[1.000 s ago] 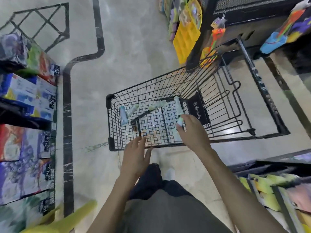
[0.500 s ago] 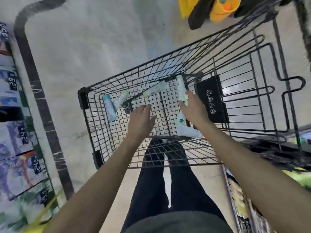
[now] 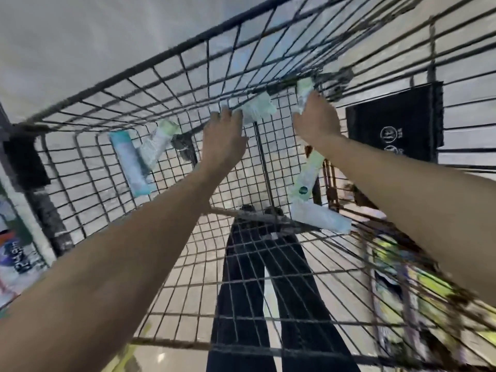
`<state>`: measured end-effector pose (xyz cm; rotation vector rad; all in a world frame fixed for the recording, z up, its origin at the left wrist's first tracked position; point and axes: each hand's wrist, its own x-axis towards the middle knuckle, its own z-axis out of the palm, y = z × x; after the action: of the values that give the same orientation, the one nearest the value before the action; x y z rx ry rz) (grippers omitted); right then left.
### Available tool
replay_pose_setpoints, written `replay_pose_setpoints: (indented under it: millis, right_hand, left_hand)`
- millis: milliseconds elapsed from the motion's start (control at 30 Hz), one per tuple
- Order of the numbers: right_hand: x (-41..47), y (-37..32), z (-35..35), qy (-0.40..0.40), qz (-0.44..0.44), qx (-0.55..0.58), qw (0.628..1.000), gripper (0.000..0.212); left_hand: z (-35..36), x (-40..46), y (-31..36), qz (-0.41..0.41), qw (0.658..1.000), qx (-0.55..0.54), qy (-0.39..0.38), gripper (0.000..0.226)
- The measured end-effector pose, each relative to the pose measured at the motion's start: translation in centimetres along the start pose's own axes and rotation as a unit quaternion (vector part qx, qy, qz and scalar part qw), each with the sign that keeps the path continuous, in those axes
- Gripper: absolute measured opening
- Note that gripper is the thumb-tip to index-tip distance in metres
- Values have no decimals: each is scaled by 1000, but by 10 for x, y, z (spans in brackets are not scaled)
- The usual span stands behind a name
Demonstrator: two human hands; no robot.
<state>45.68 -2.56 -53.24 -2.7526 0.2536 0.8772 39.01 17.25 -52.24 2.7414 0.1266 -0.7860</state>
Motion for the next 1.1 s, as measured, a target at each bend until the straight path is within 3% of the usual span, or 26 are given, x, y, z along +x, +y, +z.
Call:
replay_pose_setpoints:
  millis: [300, 400, 500, 567, 667, 800, 900, 1000, 1100]
  right_hand:
    - [14, 2, 34, 79, 32, 34, 996, 67]
    - [13, 5, 37, 93, 7, 44, 995, 58]
    - [4, 7, 34, 41, -11, 123, 992, 45]
    - [-8, 6, 27, -8, 16, 228, 974, 47]
    - [-33, 7, 11, -55, 78, 371, 924, 45]
    - [-78, 16, -23, -121, 107, 446, 880, 38]
    - [-125, 28, -54, -160, 76, 473, 863, 48]
    - [-174, 34, -92, -146, 48, 475, 866, 61]
    - [-225, 37, -135, -92, 30, 495, 863, 55]
  left_hand:
    - [23, 23, -18, 21, 994, 27, 99, 52]
    - [23, 20, -18, 29, 994, -13, 100, 44]
    - [17, 11, -14, 1, 993, -94, 66, 44]
    - [9, 0, -13, -29, 981, -188, 31, 41]
    - [-9, -24, -11, -104, 930, -352, -25, 45]
    - [-39, -69, 0, -176, 831, -521, -83, 43]
    - [-67, -111, 10, -187, 771, -601, -99, 42]
    - [-101, -158, 20, -172, 737, -642, -122, 42]
    - [-140, -207, 32, -154, 709, -677, -125, 57]
